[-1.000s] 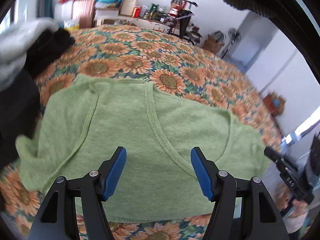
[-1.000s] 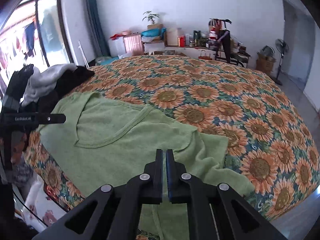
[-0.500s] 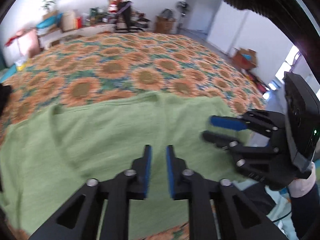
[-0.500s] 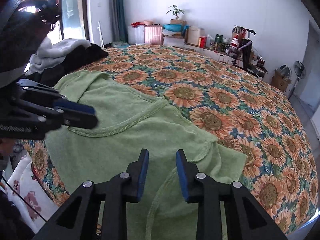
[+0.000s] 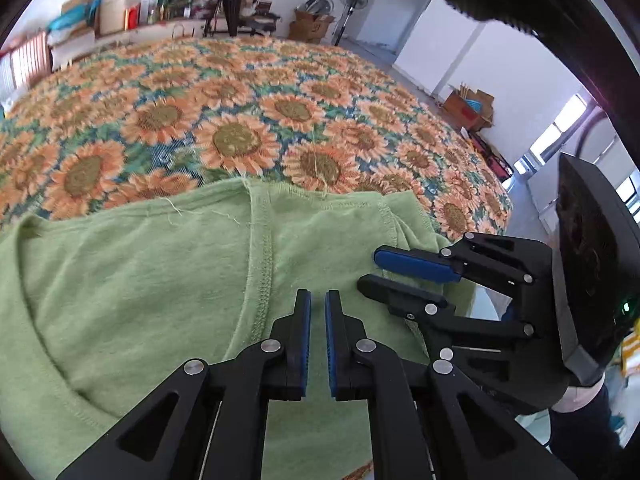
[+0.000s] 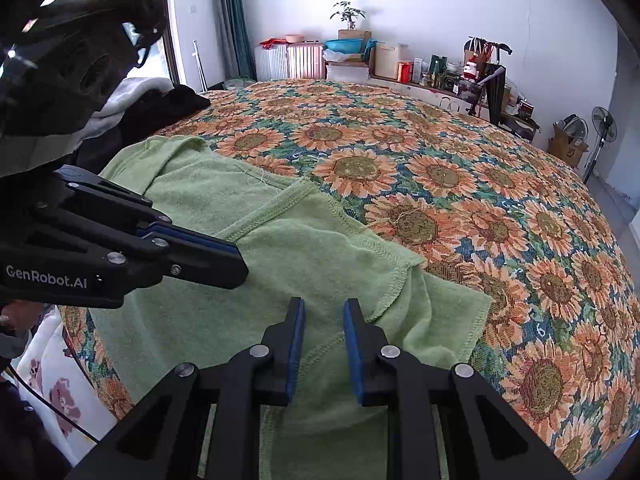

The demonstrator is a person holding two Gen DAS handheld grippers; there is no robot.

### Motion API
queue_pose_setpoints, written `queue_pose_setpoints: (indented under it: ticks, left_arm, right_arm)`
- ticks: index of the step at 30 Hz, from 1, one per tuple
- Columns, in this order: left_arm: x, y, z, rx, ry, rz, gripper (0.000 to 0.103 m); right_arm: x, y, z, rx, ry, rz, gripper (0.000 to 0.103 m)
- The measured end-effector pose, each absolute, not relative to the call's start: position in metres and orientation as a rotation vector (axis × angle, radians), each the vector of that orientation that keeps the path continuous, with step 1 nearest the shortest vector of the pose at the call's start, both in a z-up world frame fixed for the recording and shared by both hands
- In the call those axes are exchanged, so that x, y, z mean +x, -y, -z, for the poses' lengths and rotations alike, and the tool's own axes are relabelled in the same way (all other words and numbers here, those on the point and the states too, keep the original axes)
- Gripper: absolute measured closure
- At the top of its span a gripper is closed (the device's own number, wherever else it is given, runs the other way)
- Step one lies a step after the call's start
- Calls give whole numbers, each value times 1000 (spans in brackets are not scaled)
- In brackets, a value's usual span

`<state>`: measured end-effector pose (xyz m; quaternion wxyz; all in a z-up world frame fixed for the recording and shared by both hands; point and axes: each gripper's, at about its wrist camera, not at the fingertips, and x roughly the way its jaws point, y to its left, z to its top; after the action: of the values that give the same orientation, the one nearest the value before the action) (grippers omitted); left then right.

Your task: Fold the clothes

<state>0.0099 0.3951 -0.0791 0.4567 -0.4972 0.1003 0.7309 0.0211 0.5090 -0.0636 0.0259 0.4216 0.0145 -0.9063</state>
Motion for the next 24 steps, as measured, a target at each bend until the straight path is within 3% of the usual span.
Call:
queue_pose_setpoints:
  ticks: [3, 7, 15, 20, 21, 24]
  left_arm:
    - [9, -396, 85, -1236, -255, -1811, 96]
    - [7, -392, 87, -1232, -240, -1805, 96]
    - [-4, -384, 90, -1287, -172, -1775, 96]
    - [2, -387, 80, -1217, -218, -1790, 96]
    - [5, -389, 76, -1190, -229, -1792, 92]
    - [16, -402, 68, -1092, -298, -1756, 45]
  right_arm:
    - [18, -507, 66, 1301, -74, 2798, 83]
    - [18, -517, 67, 1283, 17, 2808, 101]
    - [41, -570, 54, 1111, 463, 2878, 102]
    - [61, -581, 43, 1008, 532, 2923, 102]
    - [65, -579, 41, 1005, 517, 2926, 102]
    - [72, -570, 40, 1022, 450, 2913, 99]
